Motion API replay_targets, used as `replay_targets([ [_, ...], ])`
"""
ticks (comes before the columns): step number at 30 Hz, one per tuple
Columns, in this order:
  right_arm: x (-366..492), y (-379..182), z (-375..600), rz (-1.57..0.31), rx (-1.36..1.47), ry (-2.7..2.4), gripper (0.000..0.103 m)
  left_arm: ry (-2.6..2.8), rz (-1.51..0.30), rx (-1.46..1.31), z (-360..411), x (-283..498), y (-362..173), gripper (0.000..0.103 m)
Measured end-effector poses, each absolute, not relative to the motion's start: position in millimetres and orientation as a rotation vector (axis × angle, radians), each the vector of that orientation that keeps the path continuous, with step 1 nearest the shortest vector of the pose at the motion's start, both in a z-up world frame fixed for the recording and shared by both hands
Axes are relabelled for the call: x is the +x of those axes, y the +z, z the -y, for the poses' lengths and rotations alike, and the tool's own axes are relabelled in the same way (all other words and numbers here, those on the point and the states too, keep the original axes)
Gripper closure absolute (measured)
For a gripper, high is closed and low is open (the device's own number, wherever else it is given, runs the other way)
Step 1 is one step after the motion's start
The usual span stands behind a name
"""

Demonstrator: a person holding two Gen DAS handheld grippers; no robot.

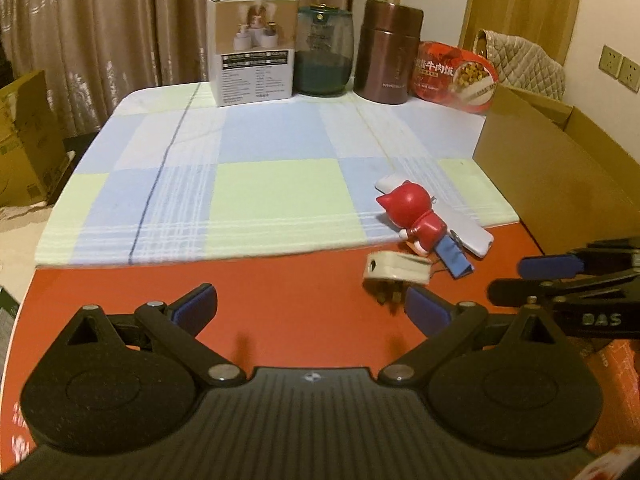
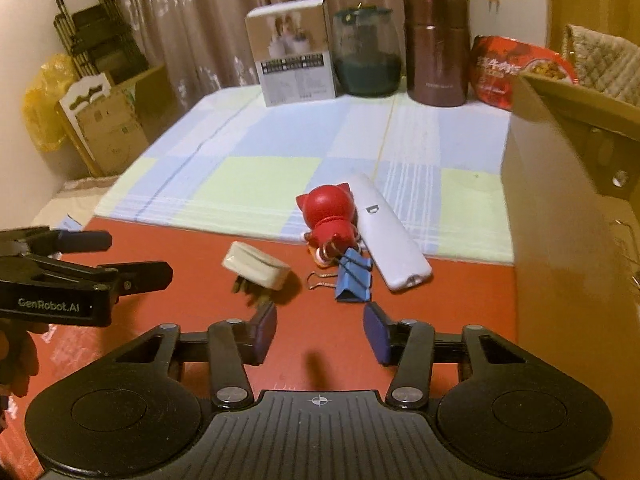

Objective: Organize rigid objects
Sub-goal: 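Grasp the white plug adapter with the left tool while the right tool grasps the blue binder clip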

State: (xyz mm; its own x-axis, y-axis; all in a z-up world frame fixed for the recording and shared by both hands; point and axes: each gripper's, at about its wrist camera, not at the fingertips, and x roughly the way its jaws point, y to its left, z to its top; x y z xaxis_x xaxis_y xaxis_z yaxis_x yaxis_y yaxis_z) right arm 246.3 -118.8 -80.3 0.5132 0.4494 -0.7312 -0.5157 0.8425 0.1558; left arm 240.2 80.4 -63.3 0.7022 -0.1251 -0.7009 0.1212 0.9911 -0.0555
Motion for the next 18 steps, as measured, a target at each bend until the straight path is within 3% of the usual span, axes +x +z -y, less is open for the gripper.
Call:
replay_targets([
  [5, 272, -98, 109, -0.89, -0.13, 0.588, 0.063, -0.168, -0.788, -0.005, -76, 259, -69, 0.005],
  [18, 287, -114, 102, -0.941, -0.116, 0.686, 0.064, -0.191, -0.804, -0.041, -78, 267, -71, 0.005],
])
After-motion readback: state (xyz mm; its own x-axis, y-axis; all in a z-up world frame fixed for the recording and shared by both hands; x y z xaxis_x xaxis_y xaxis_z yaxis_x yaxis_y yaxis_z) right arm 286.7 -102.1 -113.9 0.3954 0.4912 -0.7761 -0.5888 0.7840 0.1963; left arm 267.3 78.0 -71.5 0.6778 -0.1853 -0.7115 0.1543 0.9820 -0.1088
